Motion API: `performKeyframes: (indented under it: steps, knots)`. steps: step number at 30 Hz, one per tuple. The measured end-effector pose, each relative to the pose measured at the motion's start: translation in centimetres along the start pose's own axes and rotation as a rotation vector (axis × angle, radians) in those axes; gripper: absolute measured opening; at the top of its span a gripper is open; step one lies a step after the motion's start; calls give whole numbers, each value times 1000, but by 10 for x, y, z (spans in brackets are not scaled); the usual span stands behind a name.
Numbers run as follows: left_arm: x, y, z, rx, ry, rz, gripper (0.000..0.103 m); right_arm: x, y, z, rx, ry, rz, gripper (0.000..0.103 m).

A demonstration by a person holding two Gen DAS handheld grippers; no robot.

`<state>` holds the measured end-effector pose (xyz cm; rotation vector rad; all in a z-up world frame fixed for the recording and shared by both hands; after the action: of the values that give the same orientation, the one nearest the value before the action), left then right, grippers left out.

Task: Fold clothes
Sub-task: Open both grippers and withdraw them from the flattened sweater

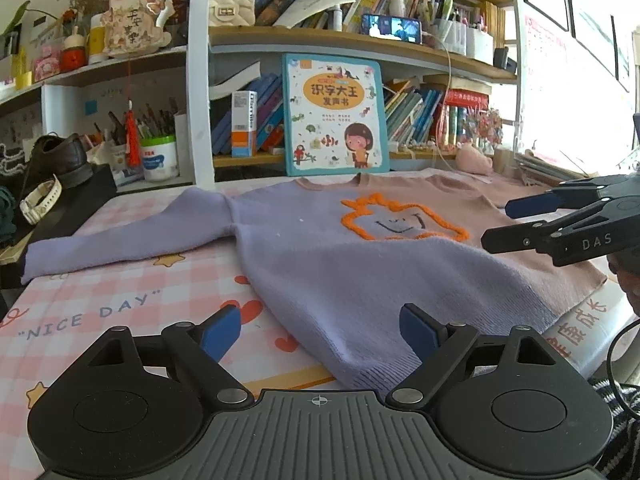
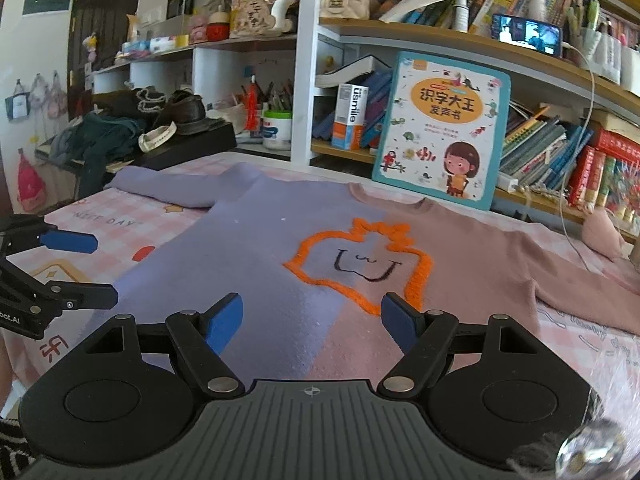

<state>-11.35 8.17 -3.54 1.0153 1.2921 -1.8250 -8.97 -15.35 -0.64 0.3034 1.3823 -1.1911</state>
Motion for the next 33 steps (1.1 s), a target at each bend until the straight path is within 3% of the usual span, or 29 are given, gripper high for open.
performKeyframes:
  steps: [13, 24, 33]
  knots:
    - [-37, 19, -24, -51, -48, 35, 90, -26, 38, 14, -28, -76, 32, 74]
    - [-71, 62, -45, -140, -65, 29, 90, -39, 74, 59, -27, -98, 54, 77]
    - [-86, 94, -63, -228, -91, -1, 90, -30, 107, 95, -59, -75, 33, 78]
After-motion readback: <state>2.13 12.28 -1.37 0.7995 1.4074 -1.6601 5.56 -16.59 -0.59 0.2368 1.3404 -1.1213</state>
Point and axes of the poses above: each gripper's, at about its wrist camera, not at the fingertips, and y roughly the way its jaws point, z to its right, x to its underside, the point moved 5 cm from there along y, roughly the way its jaws point, and after that the axes turned 13 degrees about -y, right-handed, at the moved point
